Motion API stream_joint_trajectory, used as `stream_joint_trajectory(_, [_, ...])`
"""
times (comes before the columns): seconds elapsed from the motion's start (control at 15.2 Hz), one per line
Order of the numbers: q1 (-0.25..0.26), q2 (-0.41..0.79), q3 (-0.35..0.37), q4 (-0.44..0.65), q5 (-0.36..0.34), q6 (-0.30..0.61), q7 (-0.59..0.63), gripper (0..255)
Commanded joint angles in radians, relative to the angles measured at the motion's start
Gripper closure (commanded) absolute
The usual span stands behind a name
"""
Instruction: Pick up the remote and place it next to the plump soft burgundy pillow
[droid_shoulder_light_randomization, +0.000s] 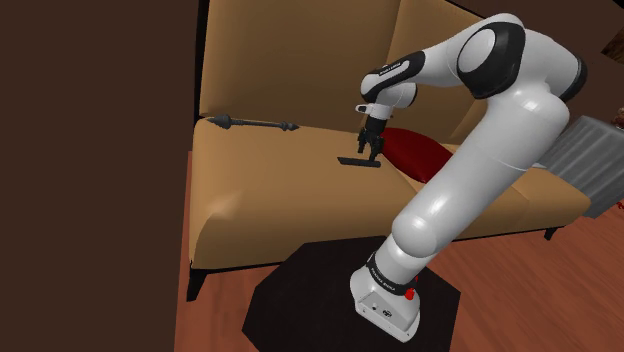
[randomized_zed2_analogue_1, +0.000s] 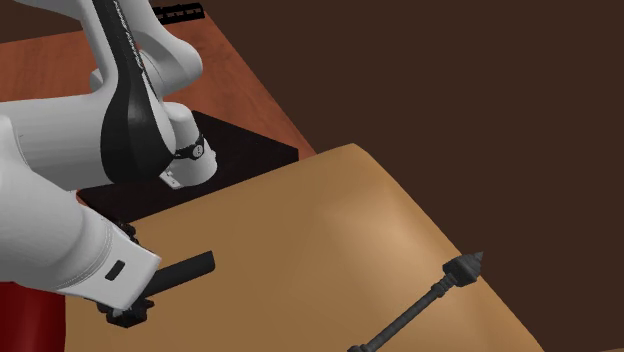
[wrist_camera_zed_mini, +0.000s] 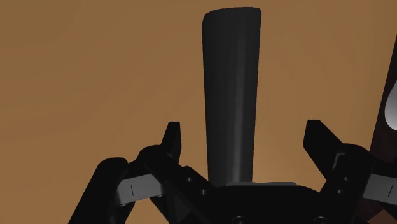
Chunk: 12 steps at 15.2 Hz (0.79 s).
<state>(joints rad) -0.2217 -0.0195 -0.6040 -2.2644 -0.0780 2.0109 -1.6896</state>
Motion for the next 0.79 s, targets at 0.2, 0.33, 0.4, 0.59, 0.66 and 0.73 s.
stream_joint_trajectory(0.2, [0.006,-0.031,0.007,0.104,-0.010,-0.130,0.011,0])
stream_joint_trajectory(0.33, [0.006,-0.031,0.007,0.104,-0.011,-0.130,0.011,0])
stream_joint_trajectory(0.4, [0.005,-0.031,0.007,0.104,-0.010,-0.130,0.011,0])
stream_joint_trajectory(0.59, [0.005,-0.031,0.007,0.104,-0.010,-0.130,0.011,0])
stream_joint_trajectory(0.66, [0.005,-0.031,0.007,0.104,-0.010,-0.130,0.011,0])
stream_joint_trajectory(0.73, [0.005,-0.031,0.007,0.104,-0.010,-0.130,0.011,0])
